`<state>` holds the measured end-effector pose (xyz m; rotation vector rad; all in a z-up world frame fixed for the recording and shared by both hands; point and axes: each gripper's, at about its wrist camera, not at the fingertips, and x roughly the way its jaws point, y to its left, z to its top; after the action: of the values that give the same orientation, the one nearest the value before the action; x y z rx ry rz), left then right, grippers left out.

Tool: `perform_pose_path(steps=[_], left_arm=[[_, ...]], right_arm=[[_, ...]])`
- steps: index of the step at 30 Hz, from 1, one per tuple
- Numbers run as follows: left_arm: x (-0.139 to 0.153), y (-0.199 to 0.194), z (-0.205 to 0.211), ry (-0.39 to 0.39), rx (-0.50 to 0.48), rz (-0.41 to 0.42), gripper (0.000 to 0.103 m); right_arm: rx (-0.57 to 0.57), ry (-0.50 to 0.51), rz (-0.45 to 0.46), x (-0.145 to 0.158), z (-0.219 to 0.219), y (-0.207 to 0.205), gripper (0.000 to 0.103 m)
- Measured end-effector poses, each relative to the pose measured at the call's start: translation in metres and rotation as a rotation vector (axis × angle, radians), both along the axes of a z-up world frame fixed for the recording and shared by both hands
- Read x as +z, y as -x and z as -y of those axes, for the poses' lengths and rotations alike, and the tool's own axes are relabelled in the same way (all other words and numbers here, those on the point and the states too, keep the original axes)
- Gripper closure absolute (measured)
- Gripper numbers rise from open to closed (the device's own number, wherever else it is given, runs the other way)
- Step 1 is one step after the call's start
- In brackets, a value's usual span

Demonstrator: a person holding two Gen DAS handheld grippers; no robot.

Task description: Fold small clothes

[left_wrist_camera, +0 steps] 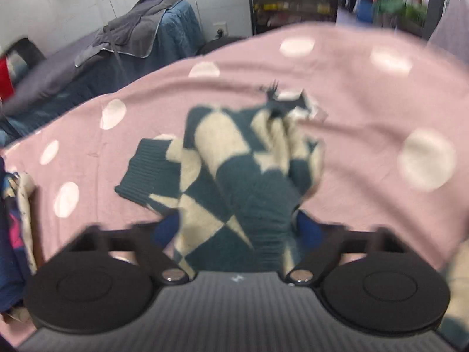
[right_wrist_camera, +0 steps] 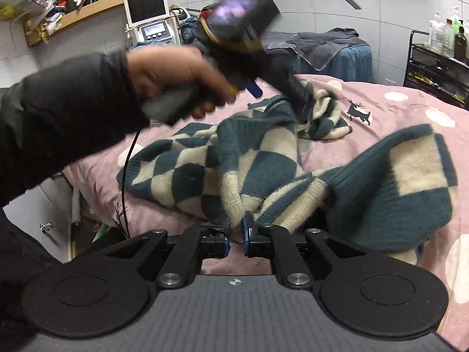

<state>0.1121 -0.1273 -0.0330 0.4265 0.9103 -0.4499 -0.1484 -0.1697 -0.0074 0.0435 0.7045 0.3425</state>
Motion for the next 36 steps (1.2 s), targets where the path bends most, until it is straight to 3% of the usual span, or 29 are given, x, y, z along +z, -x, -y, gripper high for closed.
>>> perform_pose_path(steps=[2, 4, 5, 9, 12, 20, 22, 23, 25, 27, 28, 30, 31, 32, 33, 36], left_arm=[[-0.013, -0.006, -0.01, 0.084, 0.013, -0.075, 0.077], [-0.014, -0.005, -0.02, 0.141, 0.026, -0.075, 0.084], [-0.008, -0.004, -0.03, 0.183, 0.035, -0.062, 0.092], [0.032, 0.0, -0.093, 0.436, 0.136, -0.025, 0.093], [0.063, 0.009, -0.149, 0.574, 0.215, 0.015, 0.093], [0.163, 0.111, -0.304, 0.689, 0.463, 0.346, 0.098], [0.195, 0.138, -0.32, 0.661, 0.49, 0.467, 0.098], [0.207, 0.145, -0.32, 0.617, 0.483, 0.49, 0.096], [0.213, 0.145, -0.311, 0.559, 0.477, 0.452, 0.078], [0.197, 0.131, -0.296, 0.549, 0.449, 0.344, 0.012], [0.183, 0.125, -0.284, 0.527, 0.413, 0.292, 0.008], [0.142, 0.107, -0.263, 0.464, 0.392, 0.203, 0.008], [0.121, 0.097, -0.254, 0.437, 0.394, 0.134, 0.008], [0.099, 0.088, -0.247, 0.42, 0.388, 0.064, 0.008], [0.08, 0.083, -0.243, 0.415, 0.383, 0.011, 0.008], [0.033, 0.077, -0.24, 0.333, 0.389, -0.083, 0.008]], right_arm=[[-0.002, 0.006, 0.001, 0.0, -0.001, -0.002, 0.087], [-0.014, 0.003, -0.003, -0.001, -0.001, -0.001, 0.087], [-0.014, -0.001, 0.001, -0.001, 0.001, 0.002, 0.087], [-0.016, -0.031, 0.053, 0.005, 0.007, 0.005, 0.088], [-0.024, -0.084, 0.097, 0.015, 0.016, 0.001, 0.088], [0.036, -0.227, 0.334, 0.087, 0.023, -0.001, 0.088], [0.084, -0.256, 0.425, 0.112, 0.023, 0.001, 0.103], [0.098, -0.26, 0.47, 0.123, 0.024, 0.003, 0.103], [0.098, -0.215, 0.489, 0.136, 0.021, 0.0, 0.103], [0.05, -0.134, 0.498, 0.13, 0.017, -0.004, 0.102], [0.029, -0.116, 0.476, 0.124, 0.016, -0.006, 0.097], [0.017, -0.093, 0.403, 0.104, 0.016, -0.011, 0.059], [0.01, -0.091, 0.368, 0.093, 0.016, -0.011, 0.045], [0.022, -0.073, 0.316, 0.082, 0.012, -0.011, 0.015], [0.052, -0.044, 0.276, 0.072, 0.008, -0.009, 0.002], [0.181, 0.044, 0.267, 0.058, -0.009, 0.005, 0.002]])
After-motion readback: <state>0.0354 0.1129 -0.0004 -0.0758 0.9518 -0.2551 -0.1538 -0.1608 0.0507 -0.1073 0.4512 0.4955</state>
